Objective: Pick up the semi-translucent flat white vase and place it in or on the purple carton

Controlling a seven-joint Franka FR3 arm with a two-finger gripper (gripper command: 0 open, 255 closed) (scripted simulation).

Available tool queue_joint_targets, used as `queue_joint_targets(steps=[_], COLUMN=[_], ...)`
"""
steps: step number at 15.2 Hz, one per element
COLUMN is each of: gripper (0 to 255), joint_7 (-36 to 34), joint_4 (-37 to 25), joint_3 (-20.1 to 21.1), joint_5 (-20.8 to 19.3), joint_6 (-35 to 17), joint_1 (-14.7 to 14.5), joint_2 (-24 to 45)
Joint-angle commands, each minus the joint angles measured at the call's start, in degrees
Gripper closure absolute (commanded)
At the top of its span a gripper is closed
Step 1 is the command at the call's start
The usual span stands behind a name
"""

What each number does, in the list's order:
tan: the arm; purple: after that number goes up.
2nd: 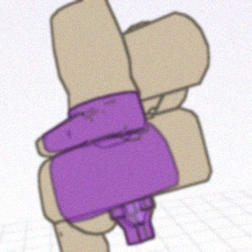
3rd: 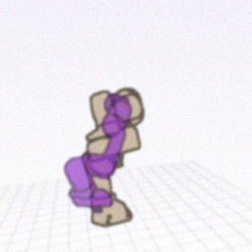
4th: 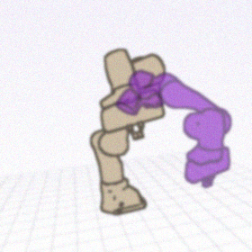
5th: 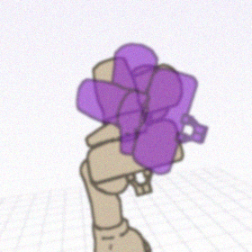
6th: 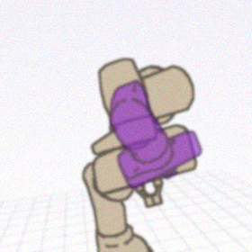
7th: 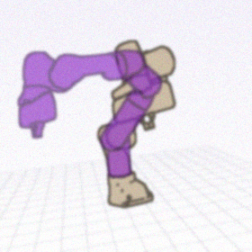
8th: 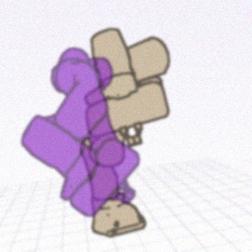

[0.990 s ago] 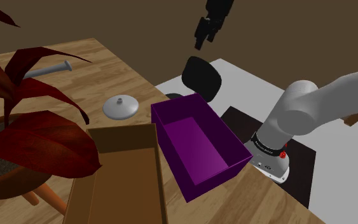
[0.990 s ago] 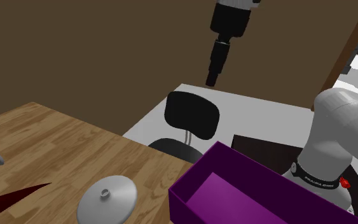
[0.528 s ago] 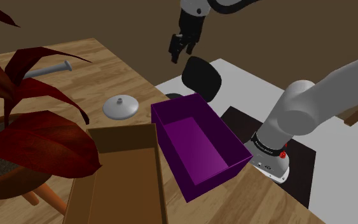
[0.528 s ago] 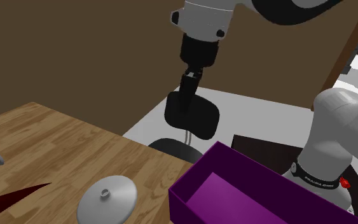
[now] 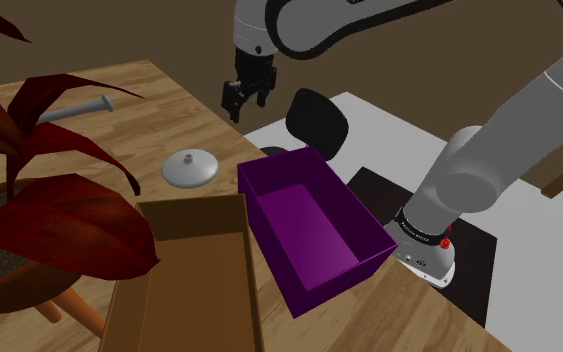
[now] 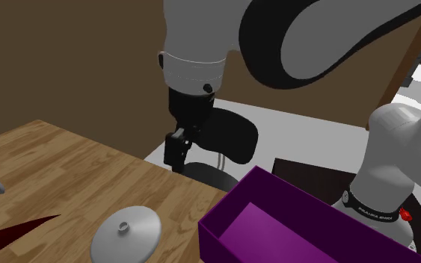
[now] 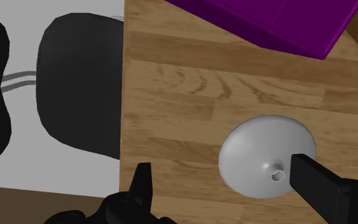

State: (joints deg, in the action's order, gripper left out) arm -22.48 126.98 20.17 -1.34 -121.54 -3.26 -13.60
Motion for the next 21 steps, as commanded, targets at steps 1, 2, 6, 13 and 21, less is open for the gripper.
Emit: queue_joint_targets(steps=[1, 2, 6, 13, 21], gripper=[0, 0, 0, 0, 0], joint_7=[-2.6, -4.1, -10.2, -19.0, -20.3], joint_4=[-2.3, -3.6, -9.7, -22.7, -21.4], joint_3=[1.3, 2.0, 4.0, 4.1, 3.0], joint_5=[-1.8, -2.8, -7.7, -16.1, -18.2], joint_6=[-1.6, -2.1, -3.6, -3.1, -7.5], joint_1=[0.2, 0.1, -0.9, -5.4, -5.8], joint_2=[4.4, 6.6, 15.9, 31.8, 35.1])
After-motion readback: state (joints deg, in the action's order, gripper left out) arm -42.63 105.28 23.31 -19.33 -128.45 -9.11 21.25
